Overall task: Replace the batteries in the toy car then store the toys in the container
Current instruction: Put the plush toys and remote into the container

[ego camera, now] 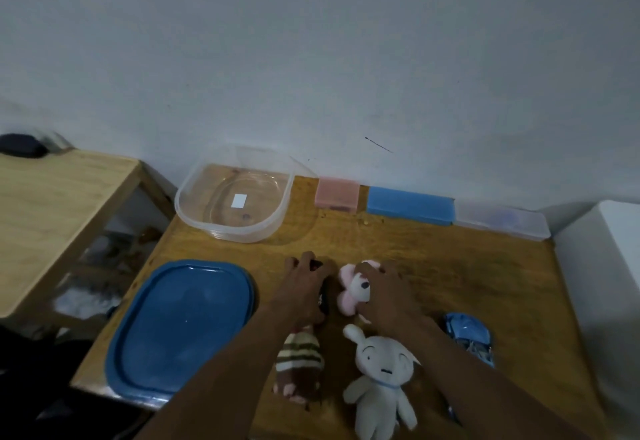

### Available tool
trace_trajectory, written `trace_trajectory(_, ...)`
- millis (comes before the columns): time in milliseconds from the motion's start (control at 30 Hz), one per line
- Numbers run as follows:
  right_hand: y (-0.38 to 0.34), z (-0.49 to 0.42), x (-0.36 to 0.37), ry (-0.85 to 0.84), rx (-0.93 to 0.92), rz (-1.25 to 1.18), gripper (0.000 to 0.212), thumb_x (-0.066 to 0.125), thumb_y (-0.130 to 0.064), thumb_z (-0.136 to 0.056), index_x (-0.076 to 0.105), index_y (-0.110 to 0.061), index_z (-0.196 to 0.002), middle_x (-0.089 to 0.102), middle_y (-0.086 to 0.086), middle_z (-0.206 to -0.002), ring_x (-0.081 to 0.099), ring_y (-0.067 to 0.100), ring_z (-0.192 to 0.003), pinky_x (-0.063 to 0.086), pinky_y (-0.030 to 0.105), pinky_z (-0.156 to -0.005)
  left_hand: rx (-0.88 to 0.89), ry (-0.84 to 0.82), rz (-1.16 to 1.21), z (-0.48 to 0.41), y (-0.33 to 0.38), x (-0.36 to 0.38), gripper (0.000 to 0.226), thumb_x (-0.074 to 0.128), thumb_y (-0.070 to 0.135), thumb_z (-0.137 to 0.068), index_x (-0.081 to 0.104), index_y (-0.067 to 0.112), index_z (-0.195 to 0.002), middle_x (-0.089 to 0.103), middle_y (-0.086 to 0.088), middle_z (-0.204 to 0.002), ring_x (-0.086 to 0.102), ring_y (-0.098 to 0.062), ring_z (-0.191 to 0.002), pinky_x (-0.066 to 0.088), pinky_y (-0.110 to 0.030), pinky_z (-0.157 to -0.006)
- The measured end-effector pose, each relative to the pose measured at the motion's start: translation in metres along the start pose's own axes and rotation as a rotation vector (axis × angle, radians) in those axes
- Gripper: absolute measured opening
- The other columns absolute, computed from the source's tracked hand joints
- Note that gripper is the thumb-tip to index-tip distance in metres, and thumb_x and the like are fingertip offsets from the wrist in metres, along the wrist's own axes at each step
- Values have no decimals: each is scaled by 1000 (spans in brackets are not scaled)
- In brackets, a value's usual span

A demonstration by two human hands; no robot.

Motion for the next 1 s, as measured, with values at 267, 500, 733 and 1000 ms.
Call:
trace_trajectory(267,-33,-5,-60,161,-19,-90,57,67,-28,-79,44,-29,-131,44,7,-131,48,28,-115,43,37,-92,20,185,-4,18,-12,-66,83,80,42,-71,36,32,-141,18,-8,-147,21,-34,-131,38,-46,-106)
trace_trajectory(500,-137,-26,-124,290,-163,-117,50,65,-31,-78,46,-32,-124,43,8,-126,49,31,-112,46,41,-92,-8,390,-109,47,-74,-166,89,81,41,-67,35,30,-143,20,-11,-149,25,-36,-132,36,-45,-106)
trace_trajectory(733,-227,-64,-114,360,-208,-75,51,65,-23,-83,44,-35,-128,47,7,-119,51,22,-101,48,29,-84,27,345,-175,36,-163,-193,107,80,40,-67,18,17,-151,21,-9,-147,23,-33,-130,34,-41,-107)
trace_trajectory(1000,-259,-117,-78,311,-25,98,62,70,-22,-78,41,-33,-132,46,7,-128,49,27,-110,49,39,-90,210,212,-231,-31,-211,-182,99,80,41,-69,25,12,-147,26,-11,-145,27,-34,-128,27,-39,-110)
Point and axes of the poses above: each hand's wrist, its own z-axis away from the middle knuckle, its own x-axis out of the palm, y = z × x, the point moved 8 cm from there along -z, towards the middle knuckle
